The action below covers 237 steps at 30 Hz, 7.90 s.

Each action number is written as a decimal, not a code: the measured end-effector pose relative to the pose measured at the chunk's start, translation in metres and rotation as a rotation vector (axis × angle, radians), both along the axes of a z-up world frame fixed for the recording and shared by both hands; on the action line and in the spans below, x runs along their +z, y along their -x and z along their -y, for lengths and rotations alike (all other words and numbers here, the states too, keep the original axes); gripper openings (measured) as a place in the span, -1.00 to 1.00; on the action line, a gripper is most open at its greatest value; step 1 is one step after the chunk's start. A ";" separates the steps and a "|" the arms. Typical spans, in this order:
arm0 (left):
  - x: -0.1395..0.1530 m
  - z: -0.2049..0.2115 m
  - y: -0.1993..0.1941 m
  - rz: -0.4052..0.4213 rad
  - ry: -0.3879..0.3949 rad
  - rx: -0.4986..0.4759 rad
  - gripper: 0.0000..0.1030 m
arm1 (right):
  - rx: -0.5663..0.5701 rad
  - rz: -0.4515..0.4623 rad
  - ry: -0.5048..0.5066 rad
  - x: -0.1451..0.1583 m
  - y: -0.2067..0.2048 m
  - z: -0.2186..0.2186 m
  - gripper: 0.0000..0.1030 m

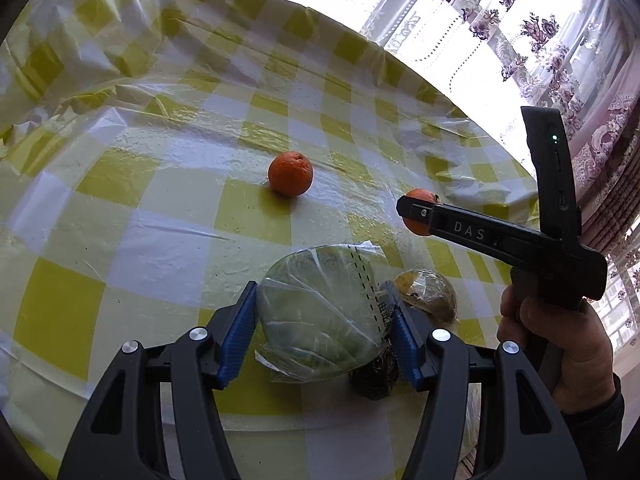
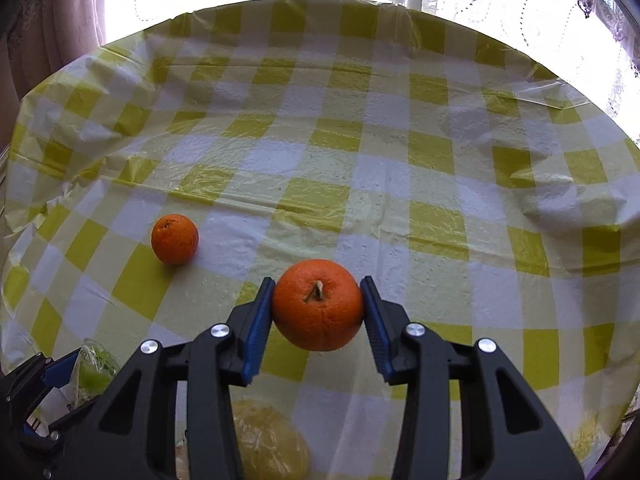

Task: Organize fruits
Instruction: 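Grasp the large bagged cabbage with the left gripper while the right gripper grasps an orange, then carry the cabbage and orange into the white box and open both grippers, then withdraw both open grippers from the box toward the table, then grasp the orange with the left gripper while the right gripper grasps the bagged yellow fruit, then carry the orange and bagged yellow fruit into the white box and open both grippers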

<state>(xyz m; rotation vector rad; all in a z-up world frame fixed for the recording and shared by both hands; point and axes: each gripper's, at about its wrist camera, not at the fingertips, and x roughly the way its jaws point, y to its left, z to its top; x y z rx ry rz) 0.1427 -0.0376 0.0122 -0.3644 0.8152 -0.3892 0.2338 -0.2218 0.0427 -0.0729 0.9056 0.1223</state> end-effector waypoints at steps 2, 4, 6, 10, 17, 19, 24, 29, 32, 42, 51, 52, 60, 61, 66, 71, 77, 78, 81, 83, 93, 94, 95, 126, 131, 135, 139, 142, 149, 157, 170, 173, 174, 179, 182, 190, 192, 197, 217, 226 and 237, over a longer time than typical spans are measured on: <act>0.002 0.001 0.002 0.009 -0.009 0.002 0.13 | -0.032 0.019 -0.019 0.004 0.016 0.009 -0.16; 0.005 0.002 0.004 0.022 -0.025 0.007 0.13 | -0.069 0.040 -0.006 0.006 0.031 0.017 -0.16; 0.008 0.003 0.008 0.036 -0.038 0.008 0.13 | -0.106 0.062 0.006 0.008 0.048 0.024 -0.16; 0.016 0.007 0.017 0.069 -0.072 0.005 0.13 | -0.165 0.081 0.000 0.009 0.081 0.039 -0.16; 0.032 0.022 0.036 0.127 -0.129 -0.024 0.13 | -0.243 0.100 -0.025 0.013 0.131 0.068 -0.16; 0.035 0.027 0.041 0.135 -0.132 -0.037 0.13 | -0.259 0.100 -0.028 0.013 0.143 0.076 -0.16; 0.041 0.041 0.054 0.154 -0.143 -0.066 0.13 | -0.282 0.091 -0.026 0.010 0.164 0.093 -0.16; 0.046 0.059 0.067 0.167 -0.150 -0.111 0.13 | -0.298 0.092 -0.019 0.012 0.183 0.105 -0.16; 0.049 0.074 0.077 0.179 -0.157 -0.148 0.13 | -0.316 0.102 -0.019 0.015 0.195 0.115 -0.16; 0.052 0.129 0.111 0.208 -0.189 -0.283 0.13 | -0.368 0.116 -0.009 0.020 0.230 0.146 -0.16; 0.050 0.180 0.140 0.216 -0.213 -0.410 0.13 | -0.440 0.118 0.008 0.018 0.266 0.186 -0.16; 0.049 0.185 0.142 0.212 -0.212 -0.426 0.13 | -0.452 0.118 0.009 0.017 0.271 0.192 -0.16; 0.040 0.238 0.163 0.196 -0.245 -0.566 0.13 | -0.537 0.094 0.025 0.005 0.304 0.235 -0.16; 0.039 0.246 0.165 0.195 -0.252 -0.583 0.13 | -0.547 0.088 0.027 0.003 0.308 0.241 -0.16; 0.026 0.290 0.181 0.171 -0.297 -0.702 0.13 | -0.600 0.047 0.040 -0.012 0.326 0.266 -0.16; 0.007 0.334 0.196 0.122 -0.365 -0.828 0.13 | -0.623 0.003 0.061 -0.027 0.338 0.284 -0.16; -0.021 0.374 0.210 0.073 -0.493 -0.964 0.13 | -0.648 -0.063 0.099 -0.044 0.340 0.302 -0.15; -0.024 0.379 0.213 0.073 -0.511 -0.984 0.13 | -0.636 -0.082 0.097 -0.047 0.339 0.304 -0.15; -0.037 0.391 0.220 0.072 -0.566 -1.026 0.14 | -0.623 -0.112 0.092 -0.053 0.335 0.306 -0.14; -0.046 0.393 0.222 0.076 -0.599 -1.025 0.14 | -0.600 -0.145 0.102 -0.059 0.328 0.304 -0.14; -0.053 0.392 0.225 0.089 -0.620 -1.019 0.25 | -0.580 -0.150 0.122 -0.061 0.325 0.298 0.18; -0.052 0.391 0.225 0.088 -0.611 -1.020 0.28 | -0.582 -0.149 0.121 -0.060 0.326 0.299 0.20; -0.051 0.391 0.225 0.086 -0.605 -1.017 0.34 | -0.584 -0.146 0.121 -0.060 0.326 0.299 0.25; 0.043 0.258 0.137 0.233 -0.340 -0.576 0.64 | -0.562 0.066 0.086 0.000 0.303 0.244 0.68; 0.056 0.220 0.110 0.243 -0.323 -0.486 0.64 | -0.494 0.084 0.059 0.006 0.279 0.211 0.68; 0.063 0.191 0.088 0.248 -0.324 -0.430 0.64 | -0.452 0.101 0.023 0.009 0.259 0.184 0.68; 0.068 0.161 0.063 0.246 -0.335 -0.368 0.64 | -0.417 0.121 -0.024 0.013 0.242 0.157 0.68; 0.071 0.139 0.042 0.237 -0.329 -0.314 0.64 | -0.394 0.133 -0.052 0.015 0.229 0.138 0.69; 0.070 0.095 0.003 0.204 -0.321 -0.209 0.64 | -0.331 0.145 -0.086 0.017 0.196 0.100 0.76; 0.058 0.046 -0.043 0.127 -0.305 -0.085 0.62 | -0.266 0.153 -0.122 0.019 0.161 0.063 0.77; 0.017 0.020 -0.094 0.012 -0.288 -0.044 0.28 | -0.144 0.089 -0.140 0.003 0.108 0.004 0.81; 0.010 0.024 -0.104 -0.005 -0.307 -0.055 0.21 | -0.132 0.067 -0.143 -0.003 0.100 -0.003 0.81; 0.008 0.025 -0.107 -0.008 -0.311 -0.060 0.21 | -0.130 0.060 -0.142 -0.006 0.098 -0.004 0.81; 0.001 0.031 -0.120 -0.011 -0.353 -0.072 0.15 | -0.132 0.033 -0.151 -0.015 0.089 -0.005 0.81; -0.004 0.034 -0.127 -0.023 -0.373 -0.085 -0.17 | -0.134 0.022 -0.159 -0.018 0.084 -0.007 0.81; -0.004 0.033 -0.122 -0.007 -0.369 -0.088 -0.33 | -0.153 -0.011 -0.187 -0.025 0.076 -0.003 0.64; -0.004 0.029 -0.120 -0.007 -0.366 -0.078 -0.33 | -0.154 -0.018 -0.203 -0.026 0.076 0.000 0.53; -0.001 0.026 -0.114 0.001 -0.351 -0.072 -0.33 | -0.130 -0.030 -0.240 -0.028 0.075 -0.002 0.33; 0.018 0.034 -0.078 0.072 -0.341 -0.078 -0.34 | -0.162 0.069 -0.207 -0.008 0.091 0.018 0.22; 0.032 0.051 -0.050 0.113 -0.330 -0.112 -0.34 | -0.207 0.095 -0.202 0.001 0.109 0.043 0.21; 0.042 0.086 -0.006 0.150 -0.319 -0.192 -0.34 | -0.272 0.118 -0.191 0.009 0.147 0.081 0.21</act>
